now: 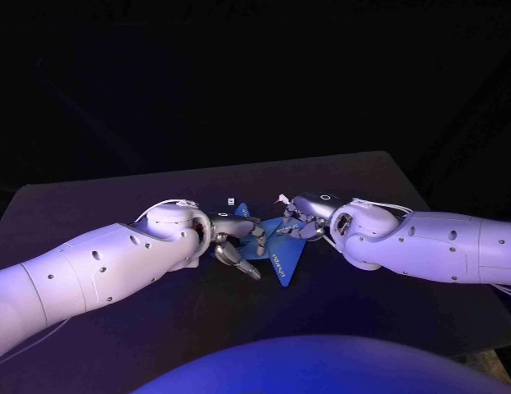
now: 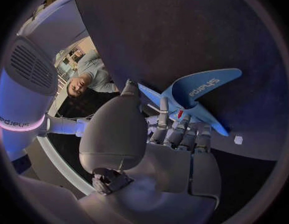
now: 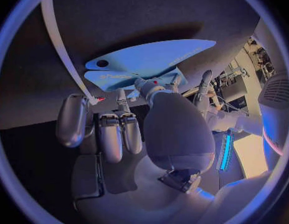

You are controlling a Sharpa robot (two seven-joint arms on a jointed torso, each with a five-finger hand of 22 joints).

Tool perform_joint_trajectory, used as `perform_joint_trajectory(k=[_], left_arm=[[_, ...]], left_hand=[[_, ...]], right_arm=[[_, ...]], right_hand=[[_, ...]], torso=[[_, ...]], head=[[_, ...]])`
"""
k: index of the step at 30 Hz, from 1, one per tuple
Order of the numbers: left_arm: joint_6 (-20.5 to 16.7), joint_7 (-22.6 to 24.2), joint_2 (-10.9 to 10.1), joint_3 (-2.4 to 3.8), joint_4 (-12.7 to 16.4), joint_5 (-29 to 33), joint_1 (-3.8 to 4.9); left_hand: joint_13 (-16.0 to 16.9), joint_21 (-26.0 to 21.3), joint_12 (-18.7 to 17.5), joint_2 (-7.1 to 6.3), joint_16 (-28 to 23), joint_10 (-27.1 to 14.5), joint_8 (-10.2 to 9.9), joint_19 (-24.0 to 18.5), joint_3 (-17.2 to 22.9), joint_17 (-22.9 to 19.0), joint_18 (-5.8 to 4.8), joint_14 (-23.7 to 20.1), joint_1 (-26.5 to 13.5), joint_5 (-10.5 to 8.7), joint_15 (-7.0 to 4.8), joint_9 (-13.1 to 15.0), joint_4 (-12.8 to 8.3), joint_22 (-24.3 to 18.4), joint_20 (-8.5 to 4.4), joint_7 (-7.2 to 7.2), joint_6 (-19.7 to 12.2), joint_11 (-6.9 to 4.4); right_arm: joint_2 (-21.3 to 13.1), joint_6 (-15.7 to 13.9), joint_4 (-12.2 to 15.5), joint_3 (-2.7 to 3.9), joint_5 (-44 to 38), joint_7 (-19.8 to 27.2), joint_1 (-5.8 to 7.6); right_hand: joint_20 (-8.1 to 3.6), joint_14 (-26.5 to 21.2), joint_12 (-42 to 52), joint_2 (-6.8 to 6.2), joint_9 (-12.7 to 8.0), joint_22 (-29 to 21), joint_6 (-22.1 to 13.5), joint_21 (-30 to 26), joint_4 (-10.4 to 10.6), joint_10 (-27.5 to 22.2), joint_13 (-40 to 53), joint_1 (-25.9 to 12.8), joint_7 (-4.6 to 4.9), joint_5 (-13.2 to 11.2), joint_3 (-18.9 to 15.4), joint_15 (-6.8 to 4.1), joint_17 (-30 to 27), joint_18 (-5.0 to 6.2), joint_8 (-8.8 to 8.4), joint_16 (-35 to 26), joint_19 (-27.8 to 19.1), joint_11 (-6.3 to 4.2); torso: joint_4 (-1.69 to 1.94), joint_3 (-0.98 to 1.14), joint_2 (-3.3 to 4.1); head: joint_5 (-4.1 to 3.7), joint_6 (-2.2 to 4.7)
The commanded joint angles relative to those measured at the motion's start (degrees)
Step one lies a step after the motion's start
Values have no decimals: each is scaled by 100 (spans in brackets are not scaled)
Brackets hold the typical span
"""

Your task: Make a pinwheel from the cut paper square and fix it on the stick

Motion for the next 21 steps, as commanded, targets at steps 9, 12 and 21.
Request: perform_joint_trajectory(k=[9, 12, 21], left_arm=[[2, 115, -10, 1, 28, 31, -6], [18, 129, -15, 1, 32, 43, -7], [32, 132, -14, 1, 26, 62, -10]], left_hand=[[-6, -47, -22, 126, -25, -53, -985, 1, 116, 0, 1, -48, 47, -24, -18, -528, -15, -12, -1, 111, 1062, 23], [-5, -49, -21, 152, -23, -49, -1156, 1, 119, 2, 1, -46, 49, -24, -17, -579, -17, -13, -1, 120, 1207, 25], [-4, -49, -20, 137, -21, -42, -1349, 5, 104, 6, 0, -41, 51, -24, -11, -625, -17, -13, -1, 204, 1368, 33]], right_arm=[[-40, 172, 89, -2, -19, -137, -25], [-11, 210, 74, -2, 10, -124, -26], [77, 527, -35, -2, 106, -114, -26]], right_hand=[[13, 607, 20, 95, -58, 728, 12, -10, -85, 602, 1509, -103, 15, 188, 263, 20, 1506, 56, -2, 23, 39, 27], [16, 607, 20, 200, -89, 733, 0, -16, -140, 602, 1509, -136, 22, 273, 436, 24, 1506, 56, -13, 23, 39, 32], [22, 607, 20, 465, -318, 796, -96, -53, -1217, 602, 1509, -763, 68, 11, 2786, 34, 1506, 64, -60, 23, 40, 61]], torso=[[2, 8, 4], [4, 6, 4], [12, 4, 1]], head=[[-5, 0], [-11, 0], [-20, 0]])
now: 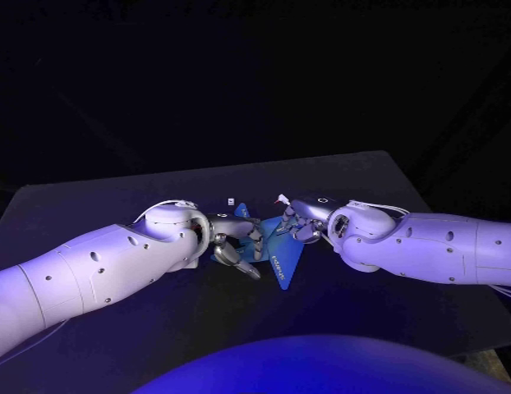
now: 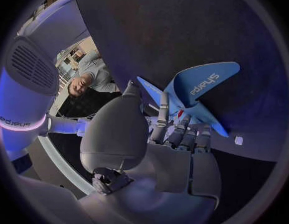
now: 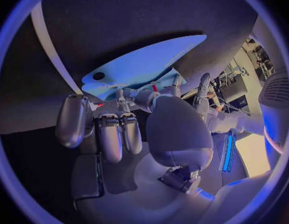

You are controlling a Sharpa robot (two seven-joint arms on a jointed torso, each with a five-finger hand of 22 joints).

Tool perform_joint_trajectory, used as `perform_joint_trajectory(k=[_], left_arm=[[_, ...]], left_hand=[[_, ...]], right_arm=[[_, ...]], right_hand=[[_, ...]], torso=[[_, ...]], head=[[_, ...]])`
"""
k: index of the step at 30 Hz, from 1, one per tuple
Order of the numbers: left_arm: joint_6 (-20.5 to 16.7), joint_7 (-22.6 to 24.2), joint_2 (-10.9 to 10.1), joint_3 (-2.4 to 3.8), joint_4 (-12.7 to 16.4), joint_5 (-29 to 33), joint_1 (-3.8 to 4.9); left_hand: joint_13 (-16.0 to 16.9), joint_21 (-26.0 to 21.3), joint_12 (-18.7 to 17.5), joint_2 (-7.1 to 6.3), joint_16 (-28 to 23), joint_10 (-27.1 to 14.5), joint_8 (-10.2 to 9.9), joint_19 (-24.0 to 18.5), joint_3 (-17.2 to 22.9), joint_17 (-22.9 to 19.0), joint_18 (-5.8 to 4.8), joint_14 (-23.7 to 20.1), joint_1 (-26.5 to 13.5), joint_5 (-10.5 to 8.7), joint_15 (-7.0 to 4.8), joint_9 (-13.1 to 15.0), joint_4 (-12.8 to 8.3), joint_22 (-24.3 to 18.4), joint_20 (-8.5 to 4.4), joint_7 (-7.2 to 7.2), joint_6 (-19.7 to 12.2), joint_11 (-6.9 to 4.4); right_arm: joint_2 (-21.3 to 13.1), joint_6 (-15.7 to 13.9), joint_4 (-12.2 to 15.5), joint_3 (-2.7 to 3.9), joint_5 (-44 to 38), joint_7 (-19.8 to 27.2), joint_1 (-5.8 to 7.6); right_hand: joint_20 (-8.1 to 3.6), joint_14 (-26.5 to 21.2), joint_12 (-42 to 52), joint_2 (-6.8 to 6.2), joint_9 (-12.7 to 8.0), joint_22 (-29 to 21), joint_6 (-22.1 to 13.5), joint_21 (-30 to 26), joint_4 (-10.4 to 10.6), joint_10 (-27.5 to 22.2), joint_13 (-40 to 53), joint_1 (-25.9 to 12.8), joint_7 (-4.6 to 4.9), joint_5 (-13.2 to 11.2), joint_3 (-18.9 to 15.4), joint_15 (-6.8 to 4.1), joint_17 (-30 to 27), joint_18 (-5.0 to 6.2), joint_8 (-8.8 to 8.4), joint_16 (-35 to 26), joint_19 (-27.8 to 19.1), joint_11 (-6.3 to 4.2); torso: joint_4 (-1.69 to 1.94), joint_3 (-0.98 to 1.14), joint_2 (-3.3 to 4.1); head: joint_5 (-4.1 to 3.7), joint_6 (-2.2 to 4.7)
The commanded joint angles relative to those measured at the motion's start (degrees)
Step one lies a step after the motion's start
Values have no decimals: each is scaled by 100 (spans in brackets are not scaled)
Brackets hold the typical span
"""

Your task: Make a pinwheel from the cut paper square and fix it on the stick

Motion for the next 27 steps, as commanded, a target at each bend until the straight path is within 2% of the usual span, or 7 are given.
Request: perform_joint_trajectory(k=[1, 2, 5, 10, 19, 27], left_arm=[[33, 71, 7, 1, 8, 45, -3], [36, 68, 6, 1, 7, 50, -4], [42, 63, 5, 1, 5, 56, -4], [58, 54, 2, 0, 5, 61, -5], [100, 37, -9, 0, 9, 80, -5], [103, 30, -14, 0, 7, 87, -6]], left_hand=[[-6, -27, -20, 36, -21, -14, -25, 5, 17, 6, -1, -20, 11, -24, 10, -6, -7, -7, -1, 2, 40, 4], [-6, -28, -20, 13, -22, -16, -66, 3, 5, 6, -2, -22, 8, -24, 14, -13, -6, -8, -1, 26, 53, 9], [-6, -27, -21, 0, -22, -18, -89, 5, -3, 5, -4, -25, 5, -23, 19, -16, -5, -7, 0, 37, 63, 14], [-7, -28, -22, -10, -23, -22, -109, 4, -9, 5, -6, -26, 4, -23, 25, -18, -5, -8, 0, 52, 84, 22], [-9, -28, -24, -10, -25, -36, -129, 4, -12, 2, -10, -33, 1, -22, 33, -16, -4, -8, 1, 66, 118, 31], [-10, -29, -26, -20, -26, -48, -146, 3, -20, 1, -15, -37, -3, -22, 39, -15, -4, -9, 2, 75, 143, 38]], right_arm=[[16, 321, -35, 0, 46, -37, -4], [21, 344, -49, 0, 51, -45, -4], [30, 368, -69, 0, 56, -58, -4], [46, 334, -71, 0, 56, -59, -4], [74, 112, -107, 1, 33, -45, -3], [209, 86, -328, 4, 21, -29, 12]], right_hand=[[2, 607, 20, 40, -30, 803, -43, -34, -240, 607, 1509, -136, 33, 171, 366, 35, 1508, 61, -32, 23, 19, 25], [-3, 607, 20, 70, -45, 819, -50, -24, -354, 607, 1509, -194, 41, 265, 532, 35, 1508, 61, -34, 23, 20, 33], [-11, 607, 20, 127, -76, 849, -84, 0, -500, 607, 1509, -293, 36, 310, 756, 33, 1508, 60, -54, 23, 22, 28], [-15, 607, 20, 162, -114, 876, -149, 20, -614, 607, 1509, -370, 36, 365, 906, 31, 1508, 59, -98, 23, 23, 27], [-21, 607, 20, 222, -160, 902, -237, 52, -694, 607, 1509, -433, 27, 280, 1021, 25, 1508, 57, -165, 23, 26, 17], [-23, 607, 20, 262, -174, 908, -248, 60, -717, 607, 1509, -443, 23, 187, 1061, 24, 1508, 56, -177, 23, 25, 14]], torso=[[2, -2, 0], [2, -4, 2], [-2, -3, 2], [-4, 0, 0], [-8, 2, 0], [2, 2, 0]], head=[[2, 0], [4, 0], [10, 0], [16, 0], [13, 0], [12, 0]])
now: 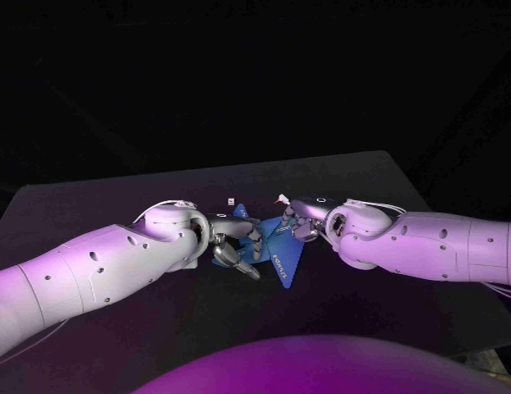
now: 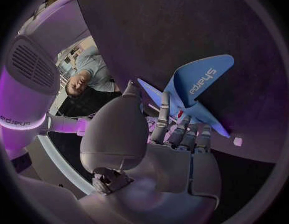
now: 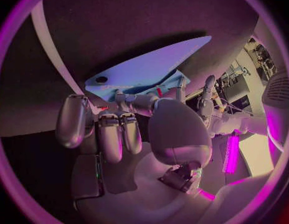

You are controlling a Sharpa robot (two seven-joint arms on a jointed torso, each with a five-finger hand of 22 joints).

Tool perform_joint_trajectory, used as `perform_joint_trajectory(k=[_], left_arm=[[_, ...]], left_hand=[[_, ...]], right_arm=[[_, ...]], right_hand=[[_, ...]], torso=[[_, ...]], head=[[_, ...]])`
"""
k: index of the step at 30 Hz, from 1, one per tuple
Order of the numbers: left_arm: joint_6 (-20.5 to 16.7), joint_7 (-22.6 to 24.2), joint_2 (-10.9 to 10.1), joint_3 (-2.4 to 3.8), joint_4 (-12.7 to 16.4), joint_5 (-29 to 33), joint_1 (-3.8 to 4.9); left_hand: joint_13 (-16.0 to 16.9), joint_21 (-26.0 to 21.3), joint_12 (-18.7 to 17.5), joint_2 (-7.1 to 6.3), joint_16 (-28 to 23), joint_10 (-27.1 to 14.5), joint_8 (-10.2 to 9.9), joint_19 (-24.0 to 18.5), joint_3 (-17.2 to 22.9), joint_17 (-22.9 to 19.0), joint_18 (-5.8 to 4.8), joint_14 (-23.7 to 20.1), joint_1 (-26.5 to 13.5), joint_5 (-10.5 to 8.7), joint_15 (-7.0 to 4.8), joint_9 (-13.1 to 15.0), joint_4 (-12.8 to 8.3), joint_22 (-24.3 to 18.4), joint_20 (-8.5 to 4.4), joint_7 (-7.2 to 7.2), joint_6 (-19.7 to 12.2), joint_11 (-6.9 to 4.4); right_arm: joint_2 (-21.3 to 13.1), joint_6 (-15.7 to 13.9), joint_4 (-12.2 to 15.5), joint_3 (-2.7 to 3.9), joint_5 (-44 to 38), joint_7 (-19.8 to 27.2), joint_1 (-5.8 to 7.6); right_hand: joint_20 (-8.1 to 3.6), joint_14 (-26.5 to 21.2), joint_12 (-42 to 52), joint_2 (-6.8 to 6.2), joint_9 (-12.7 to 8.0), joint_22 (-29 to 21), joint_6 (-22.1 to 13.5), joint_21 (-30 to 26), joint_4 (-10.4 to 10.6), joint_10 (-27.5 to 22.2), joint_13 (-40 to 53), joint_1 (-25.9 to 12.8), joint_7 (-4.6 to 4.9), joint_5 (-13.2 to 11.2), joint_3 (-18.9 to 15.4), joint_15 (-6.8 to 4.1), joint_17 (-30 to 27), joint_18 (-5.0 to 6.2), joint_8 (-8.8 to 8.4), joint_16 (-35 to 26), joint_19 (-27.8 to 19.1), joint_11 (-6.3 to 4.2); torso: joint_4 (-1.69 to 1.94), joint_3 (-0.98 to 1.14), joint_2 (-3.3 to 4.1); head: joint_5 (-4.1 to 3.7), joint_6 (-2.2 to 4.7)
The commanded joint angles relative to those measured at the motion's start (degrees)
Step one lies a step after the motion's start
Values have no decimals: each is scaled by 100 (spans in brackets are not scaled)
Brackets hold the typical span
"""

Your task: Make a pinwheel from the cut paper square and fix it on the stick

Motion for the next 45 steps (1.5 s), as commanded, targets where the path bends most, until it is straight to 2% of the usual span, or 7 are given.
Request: perform_joint_trajectory(k=[1, 7, 11, 25, 34, 45], left_arm=[[79, 28, 6, 0, 10, 40, -3], [58, 29, 1, 0, 12, 53, -3], [49, 25, 0, 0, 13, 66, -3], [51, 8, 1, 0, 14, 75, -5], [60, -19, -9, 0, 17, 75, -6], [65, -45, -21, -1, 29, 76, -6]], left_hand=[[-5, -28, -26, -22, -27, -27, -42, 5, -21, 1, -16, -17, -4, -23, 19, -6, -4, -4, 2, 15, 52, 19], [-9, -30, -31, -50, -31, -65, -85, 3, -33, -5, -26, -33, -6, -22, 33, -8, -3, -5, 3, 19, 66, 36], [-9, -30, -30, -69, -32, -76, -190, 4, -37, -5, -43, -36, -3, -22, 48, -25, -2, -6, 3, 16, 25, 53], [-8, -29, -27, -62, -30, -67, -215, 5, -30, -2, -47, -30, 2, -22, 50, -28, -3, -5, 2, 17, 18, 53], [-6, -29, -26, -55, -29, -60, -222, 6, -22, -1, -51, -27, 6, -23, 51, -18, -2, -5, 1, 21, 61, 54], [-6, -28, -25, -60, -28, -56, -224, 8, -24, -1, -52, -26, 6, -23, 52, -14, -2, -4, 1, 23, 79, 55]], right_arm=[[50, -37, -79, 1, -50, -6, 6], [142, -31, -156, 3, -45, 30, 14], [188, -32, -186, 3, -44, 42, 15], [365, -97, -367, 9, -61, 62, 38], [568, -42, -542, 13, -71, 85, 111], [839, 20, -756, 14, -74, 102, 139]], right_hand=[[-24, 607, 20, 29, -10, 909, -34, 36, -1, 607, 1510, -49, 15, -30, 40, 24, 1509, 57, -21, 23, 26, 14], [-24, 607, 20, 44, -14, 911, -34, 40, -8, 607, 1510, -52, 16, -74, 52, 25, 1509, 56, -23, 23, 26, 15], [-23, 607, 20, 46, -15, 911, -34, 40, -10, 607, 1510, -52, 16, -84, 54, 26, 1509, 56, -23, 23, 26, 15], [-21, 607, 20, 72, -22, 911, -32, 39, -17, 607, 1510, -49, 20, -159, 69, 29, 1509, 56, -25, 23, 23, 17], [-21, 607, 20, 81, -24, 912, -32, 43, -18, 607, 1510, -46, 21, -181, 73, 30, 1509, 55, -25, 23, 23, 18], [-20, 607, 20, 92, -26, 909, -31, 33, -21, 607, 1510, -40, 20, -203, 79, 32, 1509, 58, -25, 23, 20, 18]], torso=[[8, 0, 1], [6, -5, 4], [8, -5, 3], [0, 3, -1], [2, -2, -1], [11, -9, 5]], head=[[1, 0], [13, 0], [23, 0], [22, 0], [17, 0], [34, 0]])
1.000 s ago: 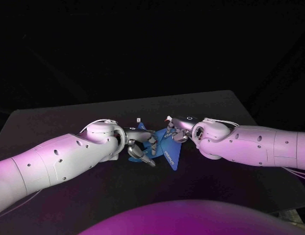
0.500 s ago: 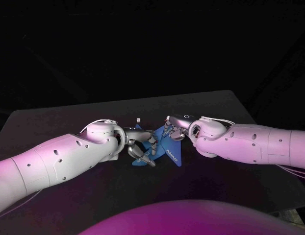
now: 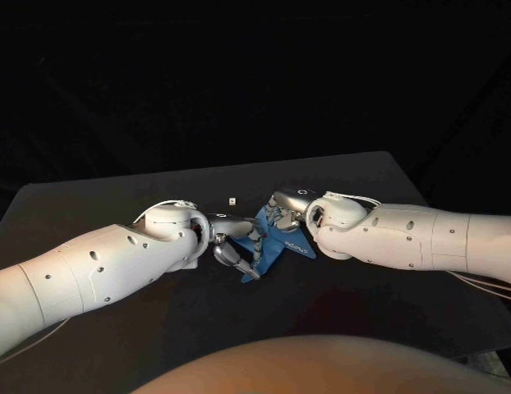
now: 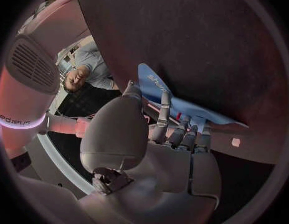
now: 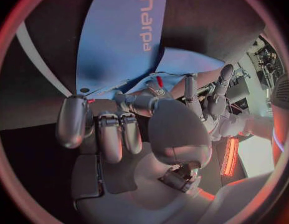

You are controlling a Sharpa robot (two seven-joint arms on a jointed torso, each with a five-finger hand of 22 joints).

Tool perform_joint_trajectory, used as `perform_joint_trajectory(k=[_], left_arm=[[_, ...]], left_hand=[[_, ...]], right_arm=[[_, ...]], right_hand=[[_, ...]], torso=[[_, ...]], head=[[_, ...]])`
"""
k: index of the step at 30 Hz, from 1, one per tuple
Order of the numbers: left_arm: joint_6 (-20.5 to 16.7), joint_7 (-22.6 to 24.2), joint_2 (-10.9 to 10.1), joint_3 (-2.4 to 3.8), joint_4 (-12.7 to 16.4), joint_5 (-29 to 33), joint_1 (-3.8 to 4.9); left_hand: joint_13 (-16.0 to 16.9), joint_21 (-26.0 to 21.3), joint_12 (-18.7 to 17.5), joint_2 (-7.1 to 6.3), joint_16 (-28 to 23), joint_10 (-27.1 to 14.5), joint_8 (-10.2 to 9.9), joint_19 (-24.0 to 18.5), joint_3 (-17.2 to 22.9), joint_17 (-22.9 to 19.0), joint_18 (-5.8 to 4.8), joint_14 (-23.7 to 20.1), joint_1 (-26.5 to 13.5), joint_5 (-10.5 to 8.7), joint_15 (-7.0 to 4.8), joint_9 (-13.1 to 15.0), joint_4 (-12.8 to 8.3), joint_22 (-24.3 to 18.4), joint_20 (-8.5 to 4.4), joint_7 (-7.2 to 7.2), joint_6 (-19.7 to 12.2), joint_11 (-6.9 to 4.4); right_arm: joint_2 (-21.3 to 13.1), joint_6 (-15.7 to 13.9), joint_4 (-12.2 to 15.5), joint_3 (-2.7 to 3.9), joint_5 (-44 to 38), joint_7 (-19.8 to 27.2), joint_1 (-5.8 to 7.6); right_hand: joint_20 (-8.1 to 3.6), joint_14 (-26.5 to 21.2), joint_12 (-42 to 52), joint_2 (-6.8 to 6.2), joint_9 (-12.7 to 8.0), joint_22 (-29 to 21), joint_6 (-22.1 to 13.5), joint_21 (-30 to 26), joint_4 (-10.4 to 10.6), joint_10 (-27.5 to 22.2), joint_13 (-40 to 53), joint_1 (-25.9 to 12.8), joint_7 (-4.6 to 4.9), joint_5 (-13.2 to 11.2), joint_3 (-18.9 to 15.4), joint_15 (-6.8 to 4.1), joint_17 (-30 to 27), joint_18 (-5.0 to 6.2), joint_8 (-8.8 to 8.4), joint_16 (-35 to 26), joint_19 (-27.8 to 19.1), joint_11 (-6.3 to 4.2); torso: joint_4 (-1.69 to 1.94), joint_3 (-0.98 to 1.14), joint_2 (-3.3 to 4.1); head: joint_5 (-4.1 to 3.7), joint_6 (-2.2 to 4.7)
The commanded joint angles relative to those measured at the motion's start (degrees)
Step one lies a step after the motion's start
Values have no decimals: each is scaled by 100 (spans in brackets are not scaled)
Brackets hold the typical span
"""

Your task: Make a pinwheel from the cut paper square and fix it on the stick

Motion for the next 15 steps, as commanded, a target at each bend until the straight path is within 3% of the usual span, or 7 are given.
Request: perform_joint_trajectory(k=[1, 15], left_arm=[[62, -14, 0, 1, 20, 28, -2], [64, -55, -23, 1, 16, 36, -2]], left_hand=[[-3, -28, -25, -59, -28, -15, -30, 8, -24, 0, -52, -6, 6, -23, 32, 5, -2, -7, 1, 0, 56, 14], [-3, -28, -25, -79, -28, -18, -39, 8, -34, -1, -55, -6, -3, -23, 38, 10, 0, -7, 2, 2, 76, 20]], right_arm=[[62, 94, -61, 2, -67, 52, 5], [258, 126, -162, 2, -89, 76, 18]], right_hand=[[-20, 607, 20, 46, -4, 907, -32, 11, -5, 607, 1505, 6, 20, -26, 31, 31, 1509, 57, -26, 23, 21, 19], [-19, 607, 20, 57, -8, 904, -40, 2, -12, 607, 1505, 15, 21, -51, 40, 33, 1509, 59, -31, 23, 17, 19]], torso=[[3, -6, 3], [-6, 3, -2]], head=[[7, 0], [28, 0]])
